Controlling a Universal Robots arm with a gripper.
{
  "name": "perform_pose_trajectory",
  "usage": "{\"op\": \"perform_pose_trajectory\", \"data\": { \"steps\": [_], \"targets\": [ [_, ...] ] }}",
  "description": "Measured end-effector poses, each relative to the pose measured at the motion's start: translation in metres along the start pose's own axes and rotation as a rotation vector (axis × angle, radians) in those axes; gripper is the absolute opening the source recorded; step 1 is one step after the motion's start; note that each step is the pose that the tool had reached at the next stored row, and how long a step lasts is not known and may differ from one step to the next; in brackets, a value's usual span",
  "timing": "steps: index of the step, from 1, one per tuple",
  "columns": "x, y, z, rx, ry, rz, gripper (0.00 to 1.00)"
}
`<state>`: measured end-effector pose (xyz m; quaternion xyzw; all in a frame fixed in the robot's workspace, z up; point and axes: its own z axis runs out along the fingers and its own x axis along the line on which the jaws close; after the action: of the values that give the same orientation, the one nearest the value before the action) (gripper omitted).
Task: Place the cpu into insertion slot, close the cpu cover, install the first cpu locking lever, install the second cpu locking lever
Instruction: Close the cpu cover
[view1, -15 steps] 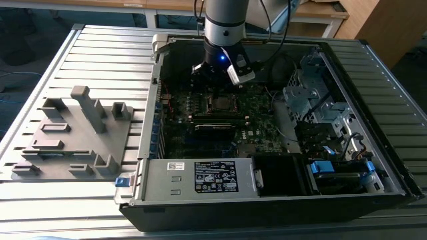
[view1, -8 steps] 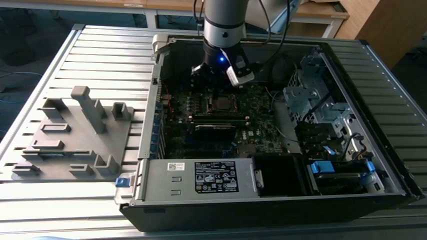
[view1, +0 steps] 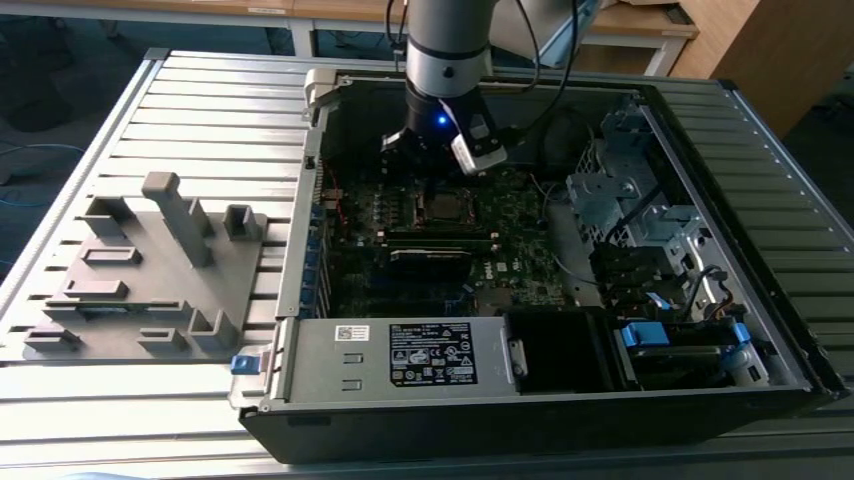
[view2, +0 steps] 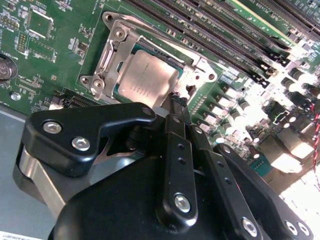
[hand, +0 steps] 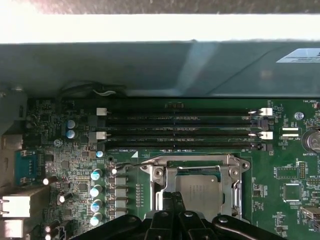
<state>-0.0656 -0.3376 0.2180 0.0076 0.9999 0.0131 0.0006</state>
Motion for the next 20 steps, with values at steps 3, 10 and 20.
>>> {"op": "perform_pose_trajectory", "data": {
  "steps": [3, 10, 20],
  "targets": [
    [0.0004, -0.0001, 0.0012, 0.0, 0.0, 0.0, 0.11],
    [0.0014, -0.0001, 0.0025, 0.0, 0.0, 0.0, 0.11],
    [0.0025, -0.0002, 0.0062, 0.0001, 0.0, 0.0, 0.11]
  ]
}}
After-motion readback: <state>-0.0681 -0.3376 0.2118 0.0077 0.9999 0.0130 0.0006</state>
